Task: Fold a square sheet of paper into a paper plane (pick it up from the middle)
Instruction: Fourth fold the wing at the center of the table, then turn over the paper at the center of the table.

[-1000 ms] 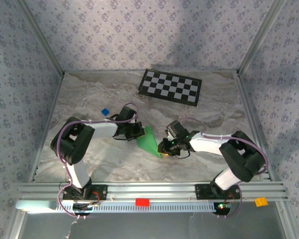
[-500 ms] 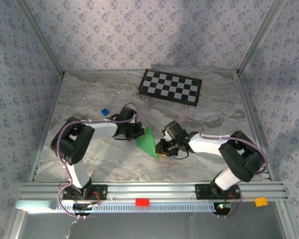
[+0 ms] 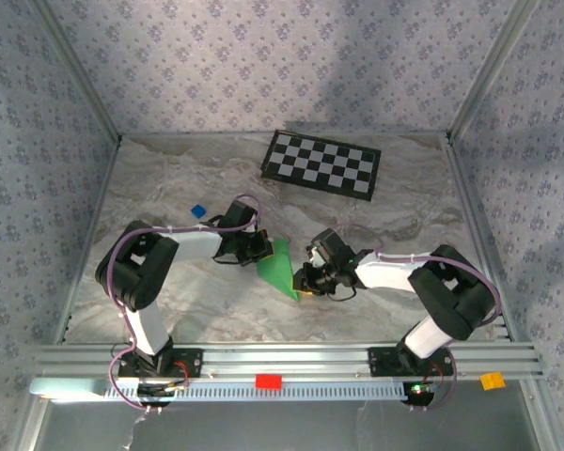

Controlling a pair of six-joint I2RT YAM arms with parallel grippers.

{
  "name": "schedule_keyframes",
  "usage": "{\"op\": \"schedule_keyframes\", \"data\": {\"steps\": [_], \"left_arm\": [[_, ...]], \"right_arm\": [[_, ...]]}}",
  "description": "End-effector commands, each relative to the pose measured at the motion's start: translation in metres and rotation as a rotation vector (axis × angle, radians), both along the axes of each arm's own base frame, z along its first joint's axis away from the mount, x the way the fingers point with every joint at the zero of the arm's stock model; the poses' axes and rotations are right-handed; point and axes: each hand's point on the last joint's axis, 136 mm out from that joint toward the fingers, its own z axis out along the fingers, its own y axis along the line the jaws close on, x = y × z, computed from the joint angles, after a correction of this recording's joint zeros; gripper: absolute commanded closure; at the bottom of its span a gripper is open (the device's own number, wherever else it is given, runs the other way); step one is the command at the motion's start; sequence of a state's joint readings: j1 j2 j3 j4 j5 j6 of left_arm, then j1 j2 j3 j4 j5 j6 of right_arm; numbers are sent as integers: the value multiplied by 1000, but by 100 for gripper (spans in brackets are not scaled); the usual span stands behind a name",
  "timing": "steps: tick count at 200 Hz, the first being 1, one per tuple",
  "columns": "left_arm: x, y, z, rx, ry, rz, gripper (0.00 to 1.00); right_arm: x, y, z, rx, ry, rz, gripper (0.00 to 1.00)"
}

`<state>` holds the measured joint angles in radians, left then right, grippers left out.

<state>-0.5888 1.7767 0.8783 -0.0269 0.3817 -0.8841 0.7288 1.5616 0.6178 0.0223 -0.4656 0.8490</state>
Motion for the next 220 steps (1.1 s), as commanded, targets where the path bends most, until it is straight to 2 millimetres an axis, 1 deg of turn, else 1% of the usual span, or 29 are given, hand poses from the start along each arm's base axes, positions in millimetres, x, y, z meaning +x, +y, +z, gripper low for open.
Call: {"op": "schedule_keyframes", "data": {"steps": [1,22,77,147,170,197,220], "left_arm": [[-9,16,-17,76,70,27,100],[-9,16,-17,75,69,28,100],[-9,16,-17,75,72,27,100],[-9,16,-17,72,70,28,100],[-9,16,-16,68,70,30,100],[-6,13,-9,46,48,27,100],[-2,7,6,9,10,16,98]], "right_arm": [[-2,5,-5,34,-1,9,80],[1,7,0,73,-13,3,82],[5,12,9,129,-32,-1,79],[5,14,8,140,-23,2,79],[6,14,8,141,-24,2,80],[5,11,6,136,-18,-4,83],[4,10,7,141,-19,-5,87]]}}
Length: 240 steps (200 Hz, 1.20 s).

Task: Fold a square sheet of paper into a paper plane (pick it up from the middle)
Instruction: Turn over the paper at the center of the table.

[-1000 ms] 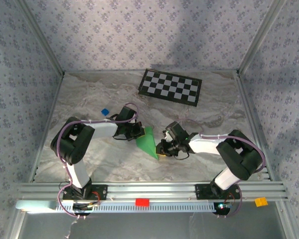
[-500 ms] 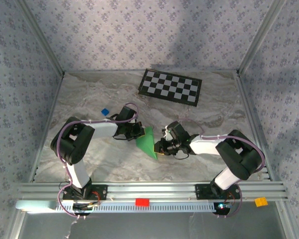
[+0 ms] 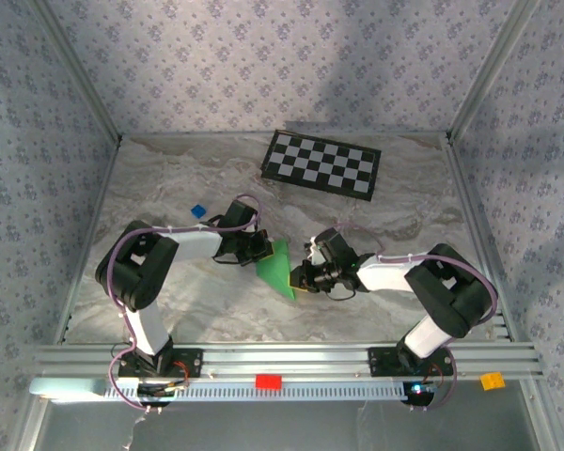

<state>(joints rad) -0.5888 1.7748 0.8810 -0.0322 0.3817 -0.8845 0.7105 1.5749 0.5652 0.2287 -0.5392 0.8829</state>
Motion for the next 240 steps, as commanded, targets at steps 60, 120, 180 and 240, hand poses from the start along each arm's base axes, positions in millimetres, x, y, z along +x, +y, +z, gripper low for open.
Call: {"op": "schedule_keyframes", "data": {"steps": [60,120,180,240], "left_arm": [[9,-9,75,-107,-162,-27,77],[1,23,136,-47,-360,21,63],[-15,82,153,56,-484,198,54],[-26,132,160,116,-533,377,49]], "right_arm": [[-5,-17,8,-15,5,-8,93],[5,-80,44,-275,-129,-48,94],[11,-160,99,-770,-247,-102,92],[19,-211,124,-1343,-325,-132,92]]}}
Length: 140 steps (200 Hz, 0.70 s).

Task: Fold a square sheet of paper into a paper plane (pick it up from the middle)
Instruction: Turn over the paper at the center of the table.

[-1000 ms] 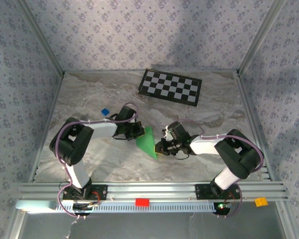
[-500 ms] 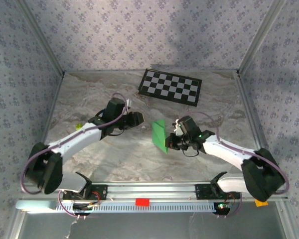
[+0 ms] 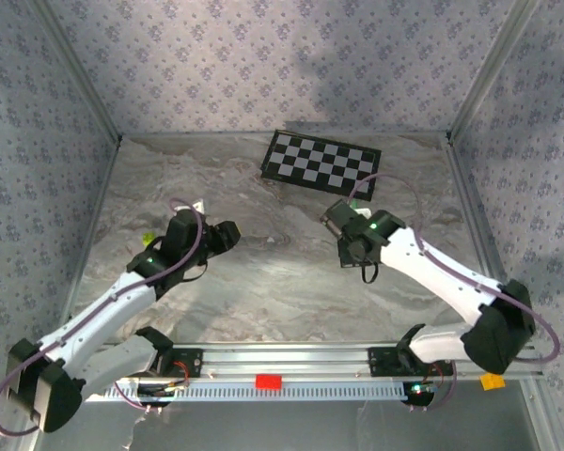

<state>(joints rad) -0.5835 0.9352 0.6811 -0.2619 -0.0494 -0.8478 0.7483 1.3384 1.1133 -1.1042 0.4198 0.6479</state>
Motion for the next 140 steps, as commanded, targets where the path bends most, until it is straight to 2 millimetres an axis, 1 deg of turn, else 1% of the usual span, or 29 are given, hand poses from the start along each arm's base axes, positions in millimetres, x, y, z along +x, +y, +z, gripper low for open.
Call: {"op": "schedule_keyframes", "data": {"steps": [1,12,38,42,65,72,92,102,113,124,128,137,140], "left_arm": [[-1,27,-3,33,-2,111,49],[-4,34,-3,43,2,137,48],[-7,48,-2,50,-4,188,48],[-8,49,-1,49,-6,192,48],[-10,57,4,41,-22,213,48],[-10,58,5,41,-24,216,48],[-12,61,10,48,-31,218,48],[-12,62,13,51,-34,220,48],[-13,65,16,53,-40,228,48],[-14,68,19,54,-46,239,48],[-14,69,20,55,-49,244,48],[-16,72,22,53,-56,250,48],[-16,72,24,53,-60,251,48]], "right_arm": [[-5,-35,11,-289,-21,-16,92],[-4,-21,2,-289,-8,18,92],[-5,21,-25,-304,50,117,90],[-2,33,-24,-293,42,129,90],[-5,76,-45,-342,106,229,89],[-7,88,-56,-367,135,266,89],[-11,128,-73,-377,175,352,88],[-12,148,-80,-340,187,375,87],[-16,168,-87,-255,201,380,86],[-18,183,-89,-157,212,380,83],[-18,188,-89,-133,218,411,81],[-21,200,-87,-41,228,424,78],[-21,203,-86,-10,226,424,76]]}}
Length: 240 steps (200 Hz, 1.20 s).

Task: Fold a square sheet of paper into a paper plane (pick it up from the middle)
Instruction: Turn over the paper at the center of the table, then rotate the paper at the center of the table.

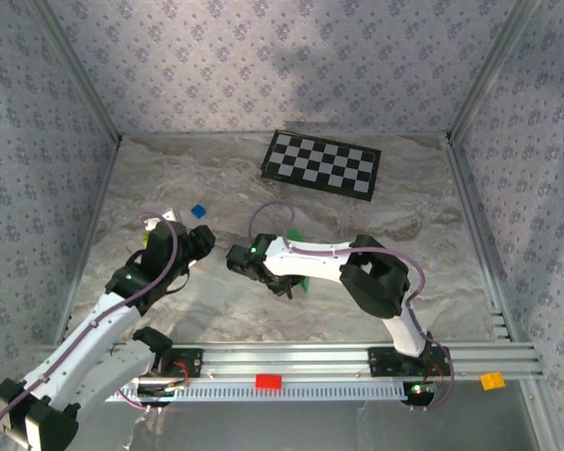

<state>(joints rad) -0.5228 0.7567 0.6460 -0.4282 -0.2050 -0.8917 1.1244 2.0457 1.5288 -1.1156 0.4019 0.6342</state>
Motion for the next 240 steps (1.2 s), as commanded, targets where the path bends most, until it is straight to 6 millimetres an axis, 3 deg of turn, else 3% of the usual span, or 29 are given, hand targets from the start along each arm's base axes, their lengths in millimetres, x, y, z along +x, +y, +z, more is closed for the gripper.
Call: {"op": "schedule_keyframes", "data": {"steps": [1,32,52,55,80,98,113,181,240], "left_arm": [[-1,11,21,3,-48,37,48],[-3,15,24,4,-62,46,48],[-1,11,21,3,-54,25,48],[0,9,22,-1,-55,17,48],[6,-10,14,-31,-26,-56,49],[10,-27,6,-59,15,-119,52],[14,-40,-2,-82,46,-161,53],[20,-87,-39,-171,235,-316,59],[25,-117,-55,-280,299,-393,68]], "right_arm": [[-3,35,12,229,76,10,75],[-4,56,43,570,109,11,65],[5,40,61,724,81,-48,65],[4,33,53,728,94,-60,66],[15,2,45,932,147,-176,77],[20,-7,39,1076,218,-236,80],[23,-13,30,1093,243,-262,83],[20,-7,-23,1034,382,-373,86],[9,-14,-51,985,345,-664,86]]}}
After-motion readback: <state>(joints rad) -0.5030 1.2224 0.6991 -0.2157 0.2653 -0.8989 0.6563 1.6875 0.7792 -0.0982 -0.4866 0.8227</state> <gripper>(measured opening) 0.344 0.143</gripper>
